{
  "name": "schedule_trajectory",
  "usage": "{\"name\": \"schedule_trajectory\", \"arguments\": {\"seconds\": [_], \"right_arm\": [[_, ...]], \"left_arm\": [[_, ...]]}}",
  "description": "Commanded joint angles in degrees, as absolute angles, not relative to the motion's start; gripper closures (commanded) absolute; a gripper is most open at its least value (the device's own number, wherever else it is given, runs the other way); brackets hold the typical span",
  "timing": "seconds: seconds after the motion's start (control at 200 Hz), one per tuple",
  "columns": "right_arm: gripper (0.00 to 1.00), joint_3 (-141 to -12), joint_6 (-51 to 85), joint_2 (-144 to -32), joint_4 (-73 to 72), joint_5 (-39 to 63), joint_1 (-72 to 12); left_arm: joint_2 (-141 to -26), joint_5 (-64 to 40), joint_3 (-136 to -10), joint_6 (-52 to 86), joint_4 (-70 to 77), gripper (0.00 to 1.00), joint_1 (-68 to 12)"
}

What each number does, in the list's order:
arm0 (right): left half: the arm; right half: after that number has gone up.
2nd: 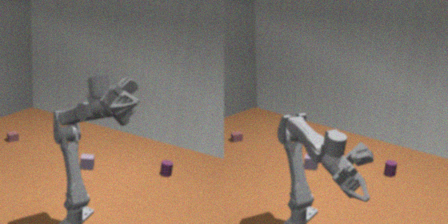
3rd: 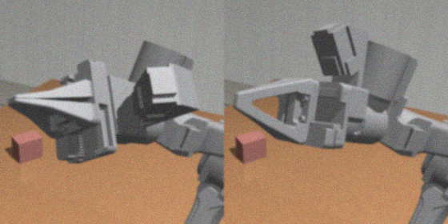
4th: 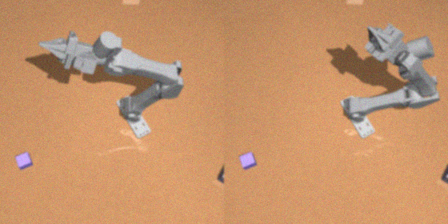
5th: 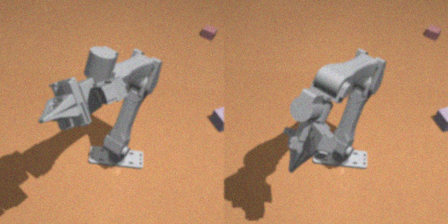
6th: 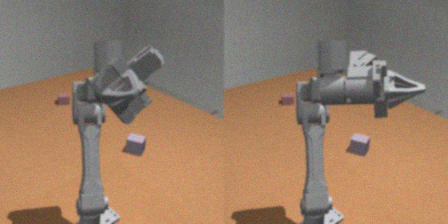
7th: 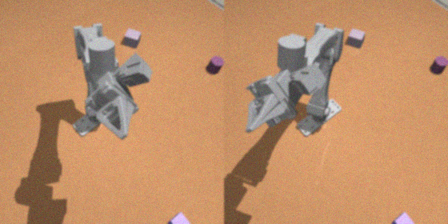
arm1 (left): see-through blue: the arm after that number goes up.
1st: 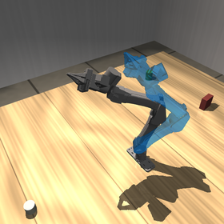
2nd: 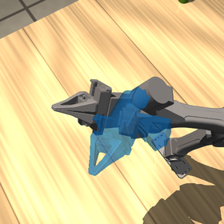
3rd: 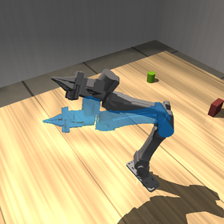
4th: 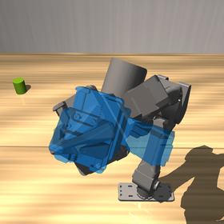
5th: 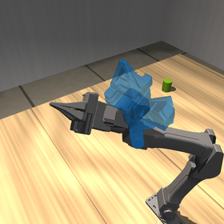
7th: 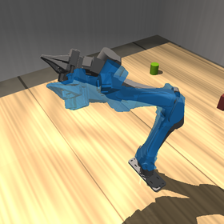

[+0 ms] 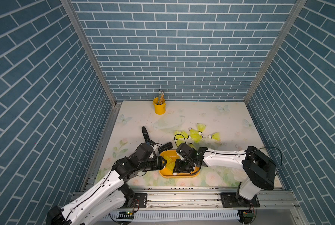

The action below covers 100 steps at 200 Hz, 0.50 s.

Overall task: Put the shuttlecocks into the storage box
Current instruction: Place the shuttlecock in the storage box.

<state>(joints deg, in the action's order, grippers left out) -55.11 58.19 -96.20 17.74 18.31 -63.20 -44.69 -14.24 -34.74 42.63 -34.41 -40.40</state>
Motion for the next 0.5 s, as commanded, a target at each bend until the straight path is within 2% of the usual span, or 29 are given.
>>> {"name": "schedule_trajectory", "arguments": {"seconds": [0.0, 0.375, 0.495], "right_arm": [[0.59, -56.7, 57.7, -98.3, 17.0, 18.8, -63.0], [0.59, -58.0, 56.6, -98.8, 17.9, 18.8, -63.3], [0.55, -57.8, 55.0, -96.8, 19.0, 18.0, -63.4]], "left_arm": [[-44.3, -14.2, -34.1, 42.3, -34.1, 0.32, -40.3], [-44.6, -14.1, -34.3, 42.0, -33.9, 0.32, -40.4], [-44.3, -14.1, -34.1, 42.0, -34.0, 0.32, -40.4]]}}
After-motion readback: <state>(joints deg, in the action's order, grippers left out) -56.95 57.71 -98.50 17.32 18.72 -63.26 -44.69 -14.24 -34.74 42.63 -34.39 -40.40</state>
